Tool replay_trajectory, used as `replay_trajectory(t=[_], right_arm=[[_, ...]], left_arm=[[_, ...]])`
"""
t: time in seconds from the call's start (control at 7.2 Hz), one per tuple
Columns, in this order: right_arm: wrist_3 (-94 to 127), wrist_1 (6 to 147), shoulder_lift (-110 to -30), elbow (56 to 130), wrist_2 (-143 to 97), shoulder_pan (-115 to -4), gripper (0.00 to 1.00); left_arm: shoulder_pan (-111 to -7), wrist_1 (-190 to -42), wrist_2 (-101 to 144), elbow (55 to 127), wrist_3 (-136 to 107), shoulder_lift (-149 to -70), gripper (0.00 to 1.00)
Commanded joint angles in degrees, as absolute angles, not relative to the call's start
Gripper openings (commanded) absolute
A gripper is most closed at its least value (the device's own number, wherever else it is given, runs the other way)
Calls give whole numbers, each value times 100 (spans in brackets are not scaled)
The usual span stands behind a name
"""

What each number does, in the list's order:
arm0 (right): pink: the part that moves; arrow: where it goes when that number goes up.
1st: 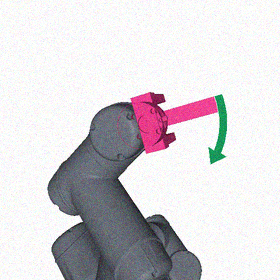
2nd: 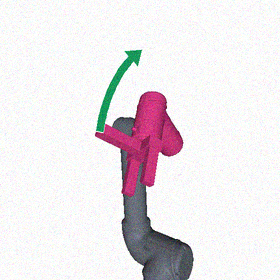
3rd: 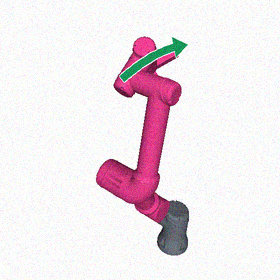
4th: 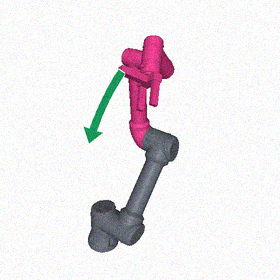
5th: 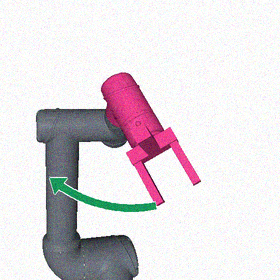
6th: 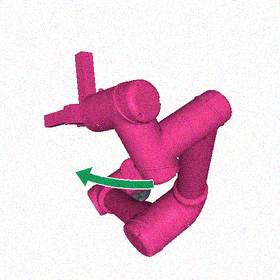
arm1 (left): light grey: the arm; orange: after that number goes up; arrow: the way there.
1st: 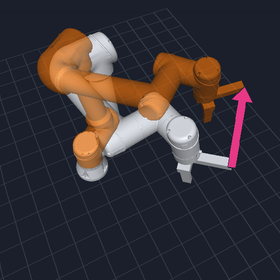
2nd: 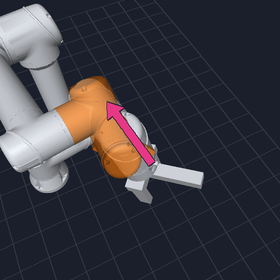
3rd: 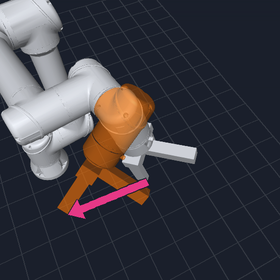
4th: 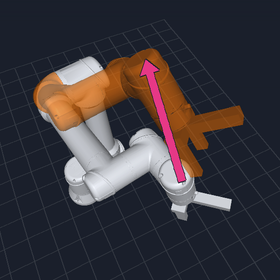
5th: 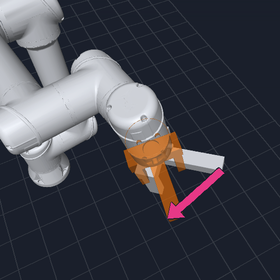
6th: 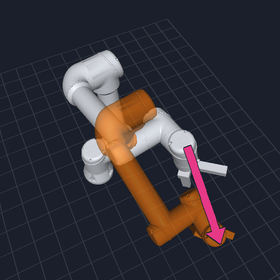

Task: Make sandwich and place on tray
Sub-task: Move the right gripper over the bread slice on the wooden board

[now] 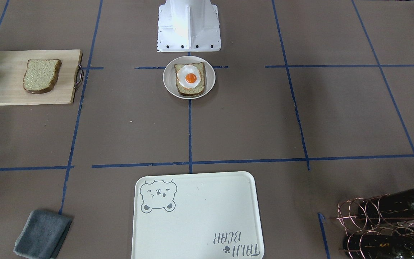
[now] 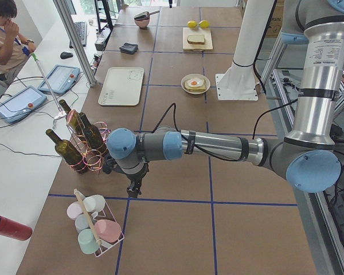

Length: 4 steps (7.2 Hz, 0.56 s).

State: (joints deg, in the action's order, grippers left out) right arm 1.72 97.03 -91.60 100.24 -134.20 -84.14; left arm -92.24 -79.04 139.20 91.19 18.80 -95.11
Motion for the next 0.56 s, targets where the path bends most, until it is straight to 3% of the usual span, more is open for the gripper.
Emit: replay_trajectory(t=[0.0,0.42], right_arm=[[193,9703,-9106,9993,-13482,-8411,100],[228,9686,-9115,10177,-13799,-8307,100]], left_arm=[[-9211,-8033,13791,9219,1829,-9736,100],[-9202,-7998,13369,9386,1776,-9703,100]])
